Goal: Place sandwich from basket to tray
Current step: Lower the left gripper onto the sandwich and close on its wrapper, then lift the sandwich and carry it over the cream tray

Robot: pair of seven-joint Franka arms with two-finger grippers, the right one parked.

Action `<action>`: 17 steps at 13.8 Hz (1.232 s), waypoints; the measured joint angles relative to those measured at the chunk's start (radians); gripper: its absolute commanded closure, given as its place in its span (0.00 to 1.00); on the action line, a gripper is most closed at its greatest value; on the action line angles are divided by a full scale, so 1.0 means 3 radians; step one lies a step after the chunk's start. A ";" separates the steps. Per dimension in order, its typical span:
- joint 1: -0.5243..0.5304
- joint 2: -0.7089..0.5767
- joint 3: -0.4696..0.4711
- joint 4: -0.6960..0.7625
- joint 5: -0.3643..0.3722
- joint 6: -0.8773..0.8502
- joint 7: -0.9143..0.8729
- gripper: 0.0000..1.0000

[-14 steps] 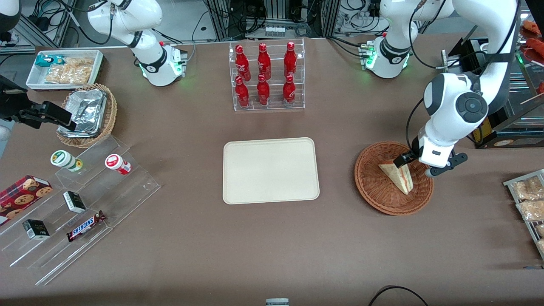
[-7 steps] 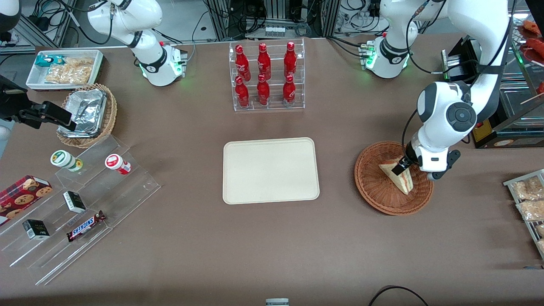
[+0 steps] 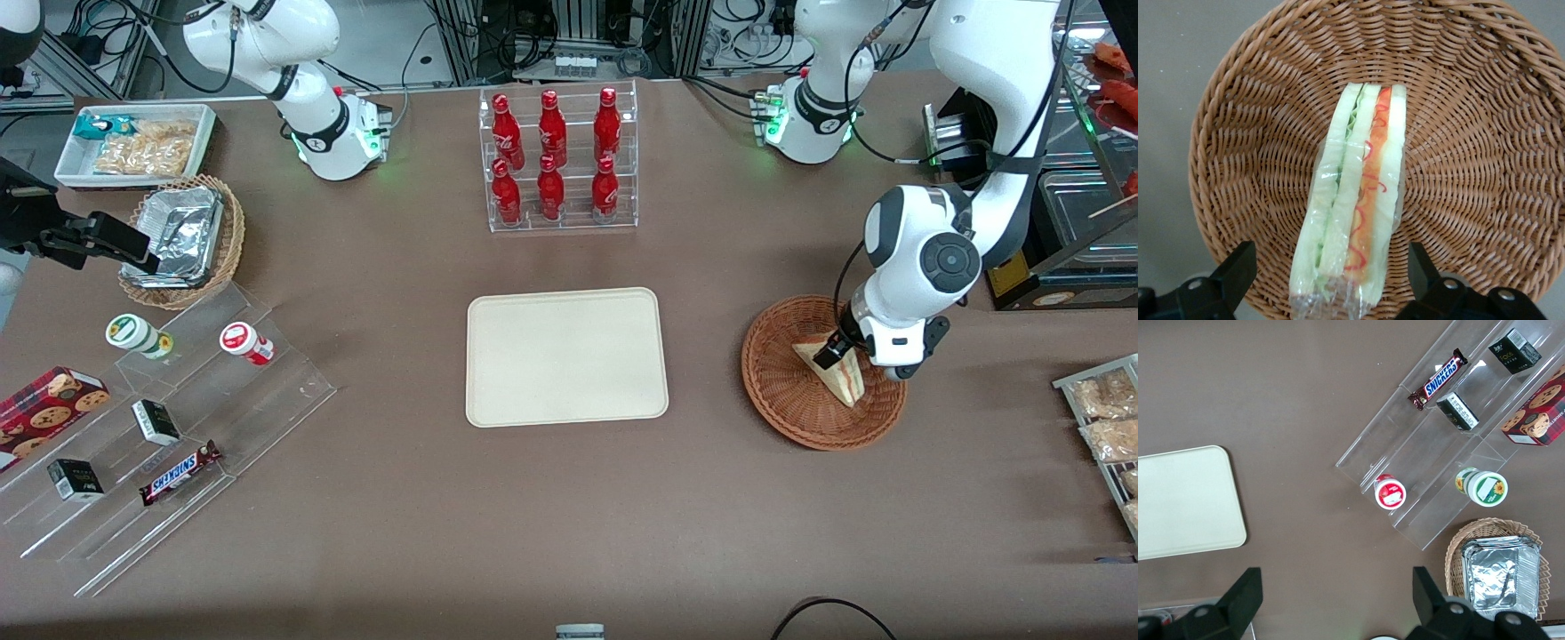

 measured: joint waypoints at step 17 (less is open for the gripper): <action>-0.0266 -0.0026 -0.0025 0.0844 0.0001 -0.1230 0.0060 0.92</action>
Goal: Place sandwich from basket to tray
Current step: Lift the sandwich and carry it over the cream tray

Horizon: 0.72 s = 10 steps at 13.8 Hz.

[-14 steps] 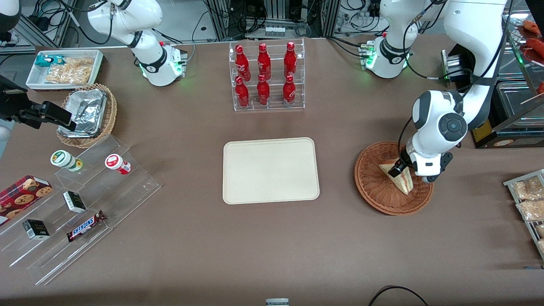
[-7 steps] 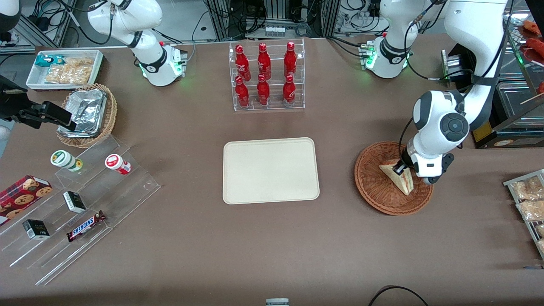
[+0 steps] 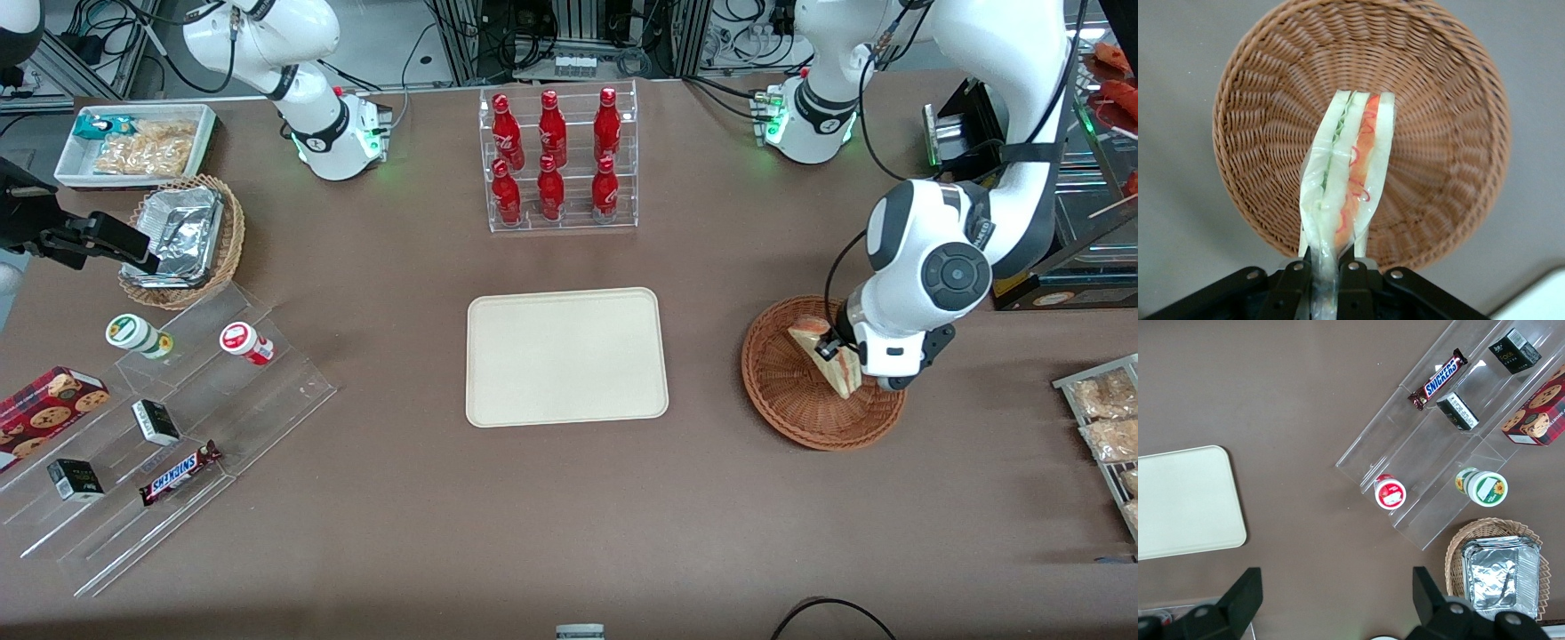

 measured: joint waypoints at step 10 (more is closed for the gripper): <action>-0.1121 0.0392 -0.0050 0.0419 -0.0002 -0.0030 0.0084 0.92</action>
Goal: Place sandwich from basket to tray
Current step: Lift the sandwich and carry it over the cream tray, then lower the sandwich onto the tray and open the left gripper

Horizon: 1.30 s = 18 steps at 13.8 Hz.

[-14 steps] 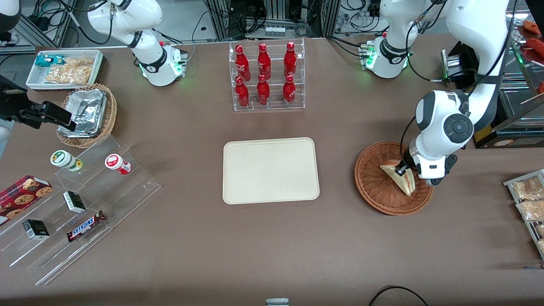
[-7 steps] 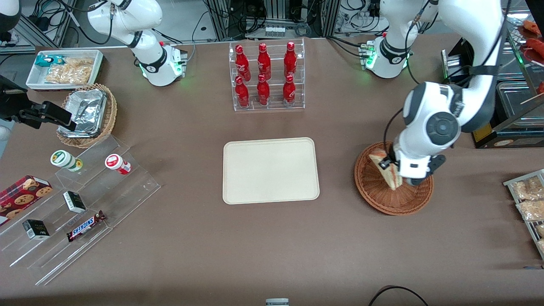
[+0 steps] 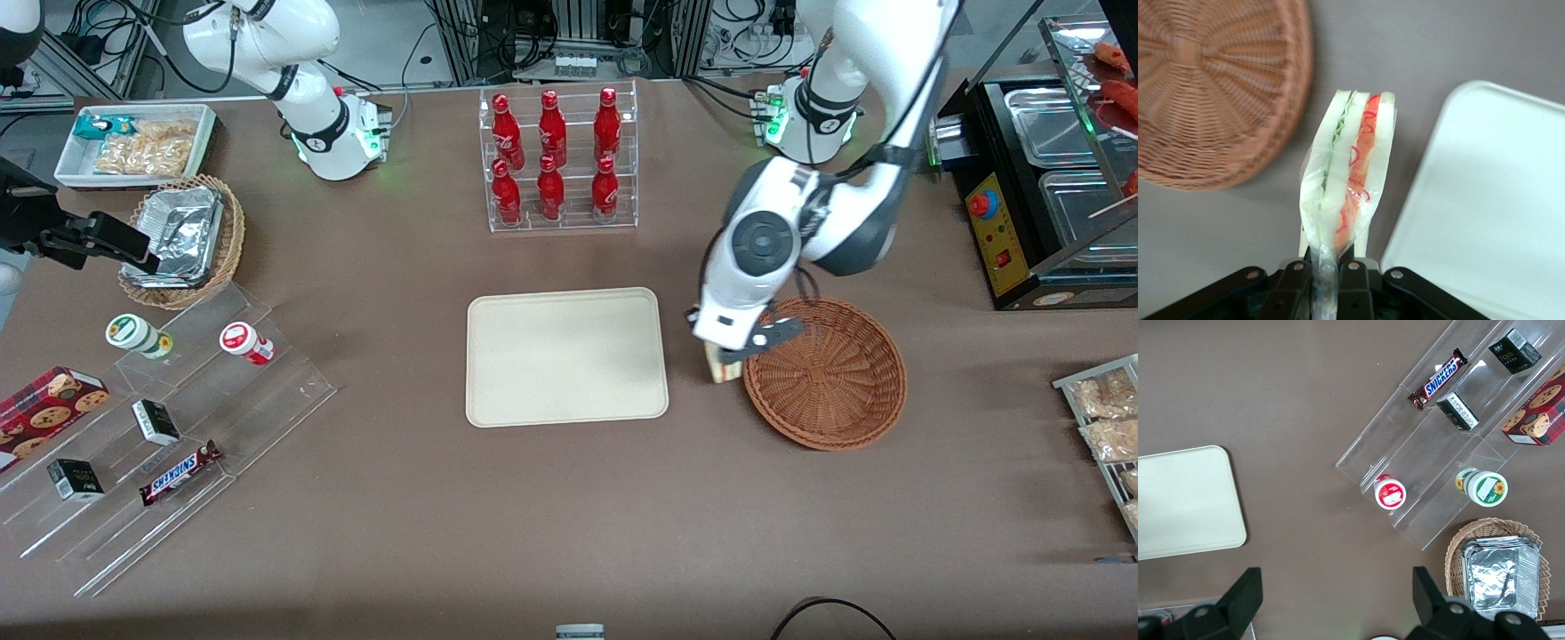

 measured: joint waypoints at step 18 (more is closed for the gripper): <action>-0.0848 0.1196 -0.0073 0.1193 -0.0055 0.0482 -0.0674 0.94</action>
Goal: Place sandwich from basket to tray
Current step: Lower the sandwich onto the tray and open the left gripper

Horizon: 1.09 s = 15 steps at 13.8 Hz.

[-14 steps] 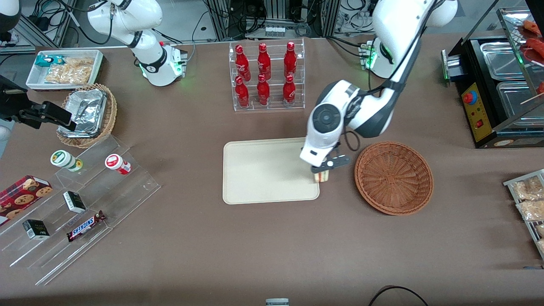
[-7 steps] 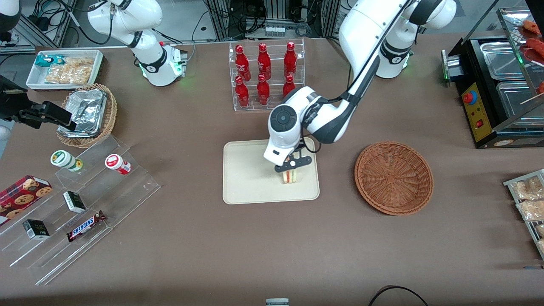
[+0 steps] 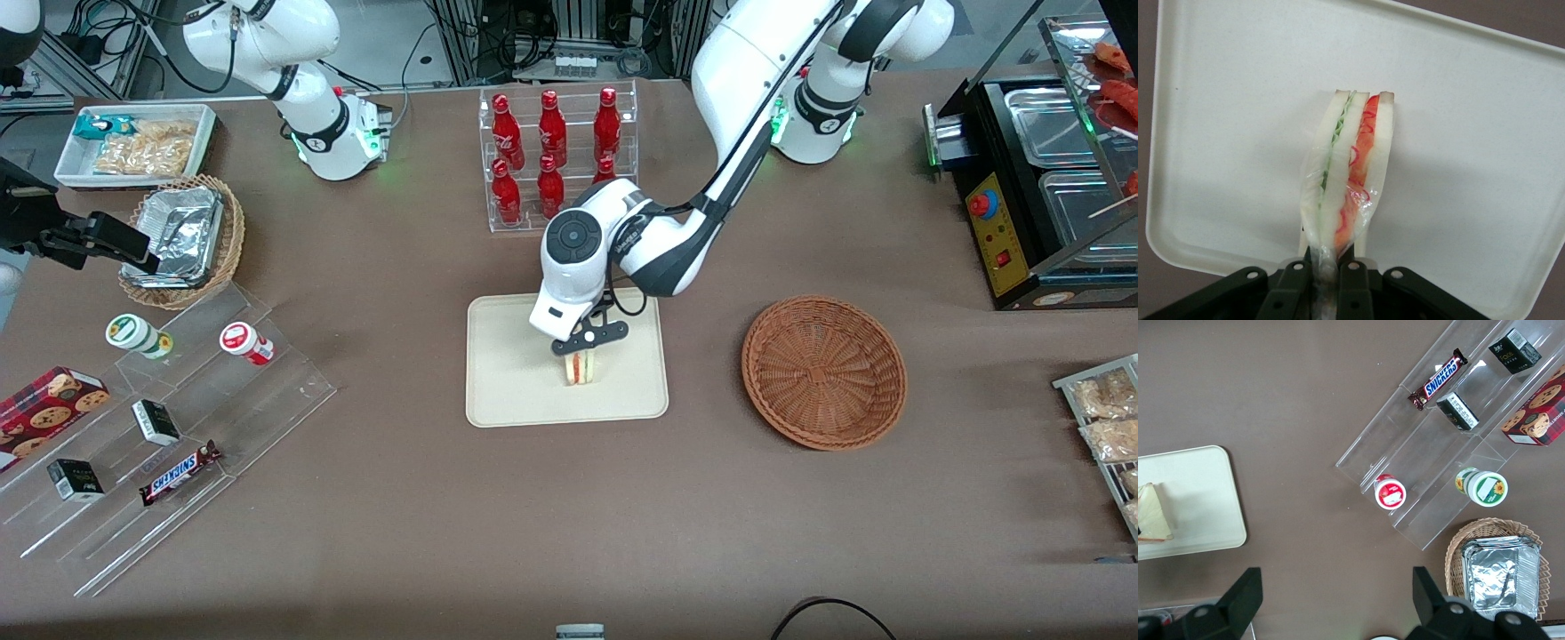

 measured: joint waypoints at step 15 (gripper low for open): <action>-0.0006 -0.0240 0.0055 0.0307 0.0016 -0.0412 -0.0052 0.00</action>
